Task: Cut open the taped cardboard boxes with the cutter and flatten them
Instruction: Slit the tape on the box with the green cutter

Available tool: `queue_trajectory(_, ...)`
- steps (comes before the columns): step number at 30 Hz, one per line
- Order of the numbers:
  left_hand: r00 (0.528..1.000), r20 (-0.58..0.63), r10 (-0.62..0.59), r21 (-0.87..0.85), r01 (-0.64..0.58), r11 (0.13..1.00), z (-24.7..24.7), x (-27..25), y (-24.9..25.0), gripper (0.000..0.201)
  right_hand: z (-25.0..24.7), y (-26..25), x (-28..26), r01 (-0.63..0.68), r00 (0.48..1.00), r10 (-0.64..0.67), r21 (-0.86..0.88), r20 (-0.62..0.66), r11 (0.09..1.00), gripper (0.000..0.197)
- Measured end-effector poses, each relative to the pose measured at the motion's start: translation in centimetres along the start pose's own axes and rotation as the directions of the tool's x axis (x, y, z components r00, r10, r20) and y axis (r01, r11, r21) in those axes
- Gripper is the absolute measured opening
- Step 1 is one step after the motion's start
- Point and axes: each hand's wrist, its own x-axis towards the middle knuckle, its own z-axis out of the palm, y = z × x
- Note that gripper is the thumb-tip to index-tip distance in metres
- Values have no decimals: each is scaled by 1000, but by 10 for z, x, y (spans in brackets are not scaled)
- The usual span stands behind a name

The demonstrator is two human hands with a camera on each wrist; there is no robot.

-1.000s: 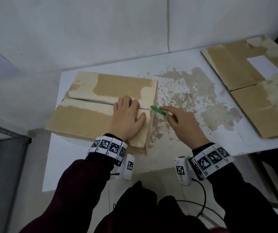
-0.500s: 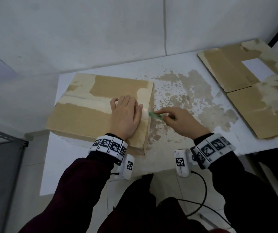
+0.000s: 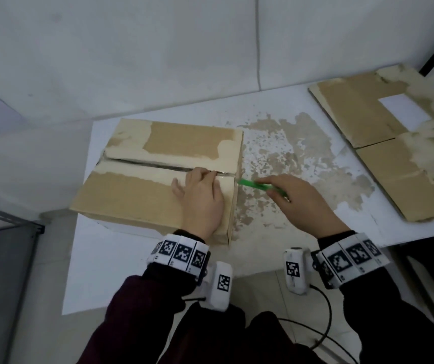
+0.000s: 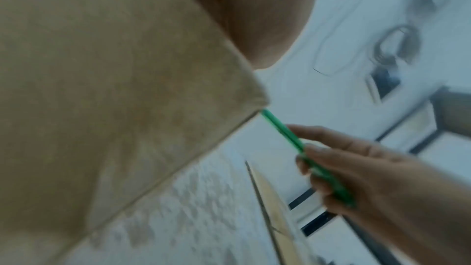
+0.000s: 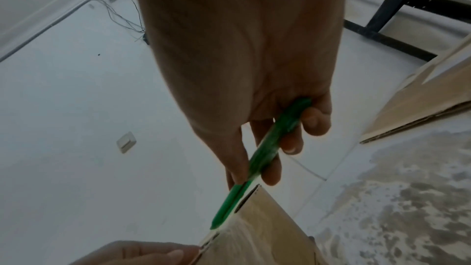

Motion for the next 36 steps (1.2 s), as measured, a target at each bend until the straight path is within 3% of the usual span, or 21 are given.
queue_trajectory(4,997,-19,-78,-182,74,981,2,0,-4,31,5,-5,3,6,997,-12,-75,-74,997,31)
queue_trajectory(6,996,-25,-87,-188,81,979,1,0,-4,32,5,-8,4,-1,994,-11,-105,-112,994,32)
queue_trajectory(13,996,-56,-64,-162,54,985,-1,0,-2,39,-6,-13,12,26,999,-32,-197,-31,980,32)
queue_trajectory(20,997,-57,-50,-168,39,985,-1,-1,-2,39,14,-25,15,-39,961,-47,-302,-271,953,25)
queue_trajectory(23,997,-61,-51,-174,39,984,-1,0,-2,39,19,-22,11,-31,961,-49,-283,-271,959,26)
queue_trajectory(28,995,-92,-36,-257,11,966,-2,-5,0,54,22,-29,26,-185,942,113,-209,-317,960,30)
queue_trajectory(32,996,-74,-39,-199,24,980,-2,-2,1,42,13,-3,13,-292,912,257,-64,-320,954,28)
queue_trajectory(34,997,-68,-33,-177,20,984,0,-2,1,33,20,30,2,-409,872,410,61,-267,910,30)
queue_trajectory(36,997,-78,-13,-155,1,988,1,-2,1,31,35,63,-6,-557,788,583,174,-199,812,30)
